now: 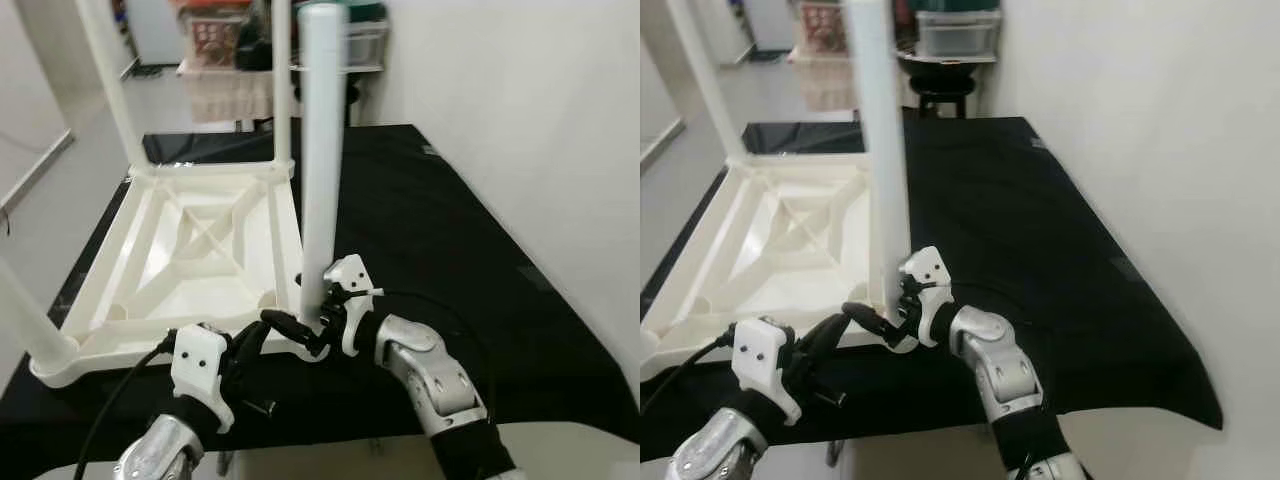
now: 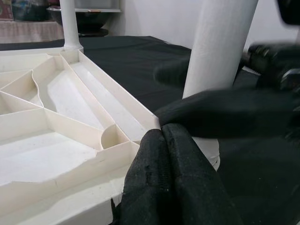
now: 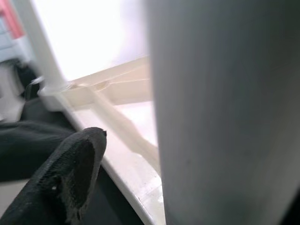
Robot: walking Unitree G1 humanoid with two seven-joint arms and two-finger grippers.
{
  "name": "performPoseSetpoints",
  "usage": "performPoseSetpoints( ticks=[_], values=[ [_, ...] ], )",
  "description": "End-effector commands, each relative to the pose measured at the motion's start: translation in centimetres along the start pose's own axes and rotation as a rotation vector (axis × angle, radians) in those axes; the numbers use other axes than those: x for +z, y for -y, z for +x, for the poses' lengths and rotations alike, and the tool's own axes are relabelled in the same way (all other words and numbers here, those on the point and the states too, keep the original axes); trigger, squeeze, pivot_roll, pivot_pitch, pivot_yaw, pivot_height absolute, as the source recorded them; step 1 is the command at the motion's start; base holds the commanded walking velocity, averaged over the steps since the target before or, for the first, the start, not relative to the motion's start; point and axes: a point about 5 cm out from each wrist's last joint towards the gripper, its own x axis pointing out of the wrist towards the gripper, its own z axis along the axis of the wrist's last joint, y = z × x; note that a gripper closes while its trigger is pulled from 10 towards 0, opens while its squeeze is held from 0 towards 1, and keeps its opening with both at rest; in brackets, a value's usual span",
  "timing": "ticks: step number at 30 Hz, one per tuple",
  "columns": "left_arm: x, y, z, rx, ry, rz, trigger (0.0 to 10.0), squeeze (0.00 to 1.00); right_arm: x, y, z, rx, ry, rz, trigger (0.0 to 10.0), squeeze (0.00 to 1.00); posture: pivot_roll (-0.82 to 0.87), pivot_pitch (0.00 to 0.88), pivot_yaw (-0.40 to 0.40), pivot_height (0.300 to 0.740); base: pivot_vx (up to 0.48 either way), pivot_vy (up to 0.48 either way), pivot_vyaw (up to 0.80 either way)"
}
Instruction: Building children table
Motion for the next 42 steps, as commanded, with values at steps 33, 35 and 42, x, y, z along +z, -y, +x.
performPoseSetpoints(
  ticks=[33, 35, 42],
  values=[
    [0.1, 0.7, -1.6, -0.006, -0.042, 0.002, 10.0, 0.0, -2.2, 6.3, -1.7, -0.222, -0.169, 0.034, 0.0, 0.0, 0.08, 0.029, -0.07, 0.74, 0.0, 0.0, 0.0],
    [0.1, 0.6, -1.5, -0.006, -0.042, 0.003, 10.0, 0.0, -2.9, 6.1, -1.9, -0.309, -0.193, 0.058, 0.0, 0.0, 0.08, 0.029, -0.07, 0.74, 0.0, 0.0, 0.0],
    [0.1, 0.1, -1.3, -0.012, -0.044, 0.007, 10.0, 0.0, -3.3, 1.4, -0.6, -0.488, -0.131, 0.103, 0.0, 0.0, 0.03, 0.009, -0.026, 0.74, 0.0, 0.0, 0.0]
  ],
)
